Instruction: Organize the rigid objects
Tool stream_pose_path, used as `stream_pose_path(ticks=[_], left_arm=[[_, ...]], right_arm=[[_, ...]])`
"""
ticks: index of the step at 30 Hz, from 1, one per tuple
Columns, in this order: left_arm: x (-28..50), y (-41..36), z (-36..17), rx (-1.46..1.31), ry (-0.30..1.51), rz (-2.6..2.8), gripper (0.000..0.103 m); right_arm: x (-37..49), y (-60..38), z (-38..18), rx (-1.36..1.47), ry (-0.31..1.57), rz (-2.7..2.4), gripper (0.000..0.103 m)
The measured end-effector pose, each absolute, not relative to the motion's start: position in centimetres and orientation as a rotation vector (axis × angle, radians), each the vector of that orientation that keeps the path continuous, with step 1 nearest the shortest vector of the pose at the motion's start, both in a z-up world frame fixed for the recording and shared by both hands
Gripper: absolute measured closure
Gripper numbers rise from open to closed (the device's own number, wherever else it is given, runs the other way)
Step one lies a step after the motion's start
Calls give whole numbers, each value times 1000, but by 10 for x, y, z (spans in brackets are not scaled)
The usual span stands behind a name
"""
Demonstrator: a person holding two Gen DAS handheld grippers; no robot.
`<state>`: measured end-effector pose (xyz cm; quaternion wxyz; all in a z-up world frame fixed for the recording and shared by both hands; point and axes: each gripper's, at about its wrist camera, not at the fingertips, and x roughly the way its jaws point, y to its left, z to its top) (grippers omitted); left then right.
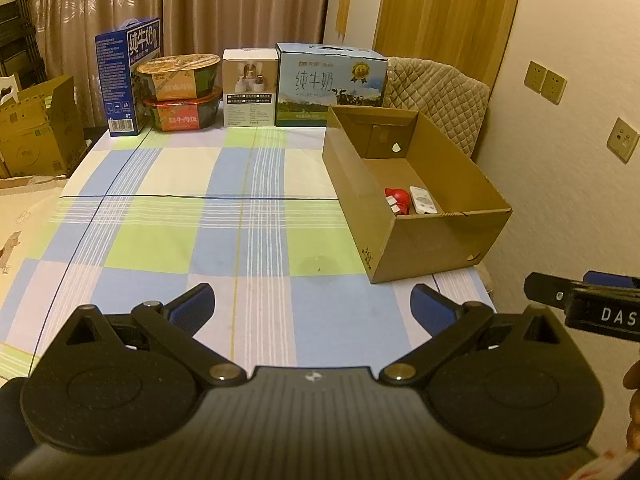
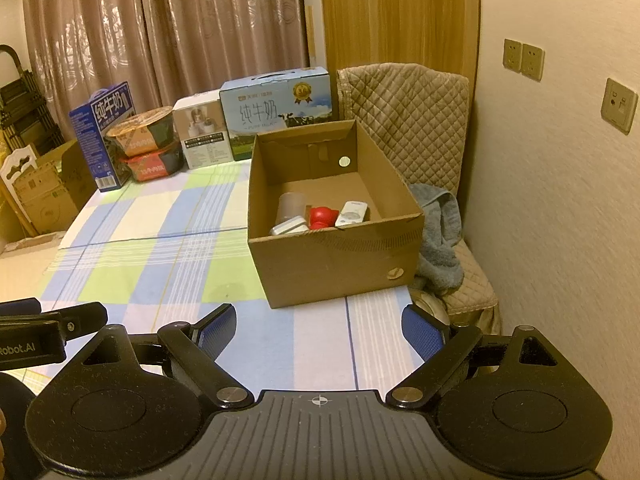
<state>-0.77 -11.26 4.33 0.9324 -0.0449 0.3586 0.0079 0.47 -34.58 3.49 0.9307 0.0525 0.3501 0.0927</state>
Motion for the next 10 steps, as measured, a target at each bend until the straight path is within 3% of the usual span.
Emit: stream_pose_path(ticks=[10], left_arm=[[-10,-111,43,-97,721,-3,0]], right_arm=[[5,-346,33,109,718,187,16]])
